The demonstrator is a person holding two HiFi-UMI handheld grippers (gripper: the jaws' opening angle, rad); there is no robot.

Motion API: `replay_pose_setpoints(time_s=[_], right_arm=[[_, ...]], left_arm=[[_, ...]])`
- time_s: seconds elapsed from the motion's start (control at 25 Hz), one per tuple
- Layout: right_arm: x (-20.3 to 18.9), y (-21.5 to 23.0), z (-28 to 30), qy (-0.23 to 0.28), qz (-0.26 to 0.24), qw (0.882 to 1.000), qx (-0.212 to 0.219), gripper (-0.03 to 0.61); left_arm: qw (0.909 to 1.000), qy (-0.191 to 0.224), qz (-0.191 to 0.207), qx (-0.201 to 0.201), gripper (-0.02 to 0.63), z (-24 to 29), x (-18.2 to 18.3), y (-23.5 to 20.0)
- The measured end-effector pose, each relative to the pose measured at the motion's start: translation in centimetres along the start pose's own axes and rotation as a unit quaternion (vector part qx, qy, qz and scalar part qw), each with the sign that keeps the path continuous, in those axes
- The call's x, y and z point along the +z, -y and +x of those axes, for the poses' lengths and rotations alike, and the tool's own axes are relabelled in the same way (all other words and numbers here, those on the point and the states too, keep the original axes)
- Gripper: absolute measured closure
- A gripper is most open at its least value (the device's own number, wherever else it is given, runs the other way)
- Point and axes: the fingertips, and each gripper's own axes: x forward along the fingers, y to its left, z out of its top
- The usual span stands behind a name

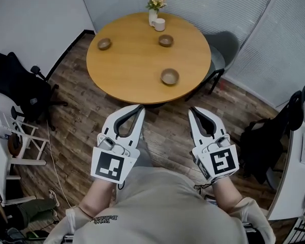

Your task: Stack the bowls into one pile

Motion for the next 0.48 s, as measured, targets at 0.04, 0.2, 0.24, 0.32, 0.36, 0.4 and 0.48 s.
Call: replay_pose_setpoints(time_s=[0.04, 0.2, 0.24, 0.32, 0.36, 0.4, 0.48], right_arm=[[0.0, 0.1, 1.0, 0.000, 0.001, 1.000, 0.001, 0.549], [0.1, 0.8, 4.9, -0.002, 0.009, 1.000, 0.002, 0.549], [0.0, 0.9, 6.0, -0.002, 0.010, 1.000, 0.004, 0.549], [-0.4, 0.9, 8.2, -0.007, 0.014, 1.000, 0.009, 0.549], [-0.6, 0.9, 9.2, -0.011, 0.017, 1.000, 0.012, 0.549], [-0.8, 0.9, 10.3, -0.014, 0.019, 1.000, 0.016, 0.549], [-0.8, 0.9, 12.7, -0.020, 0.019, 0.999, 0.024, 0.549]], left_arm=[[1.0000, -0.001, 0.000, 0.001, 0.594, 0.4, -0.2, -0.9], [1.0000, -0.008, 0.004, 0.002, 0.594, 2.4, -1.0, -4.4], [0.9999, -0.009, 0.004, 0.004, 0.593, 2.8, -1.3, -5.4], [0.9999, -0.013, 0.003, 0.008, 0.594, 3.7, -2.0, -7.2], [0.9998, -0.018, 0.002, 0.011, 0.592, 4.0, -2.5, -8.1], [0.9996, -0.023, 0.000, 0.013, 0.592, 4.3, -3.0, -9.0], [0.9993, -0.032, -0.002, 0.018, 0.592, 5.1, -3.8, -11.1]])
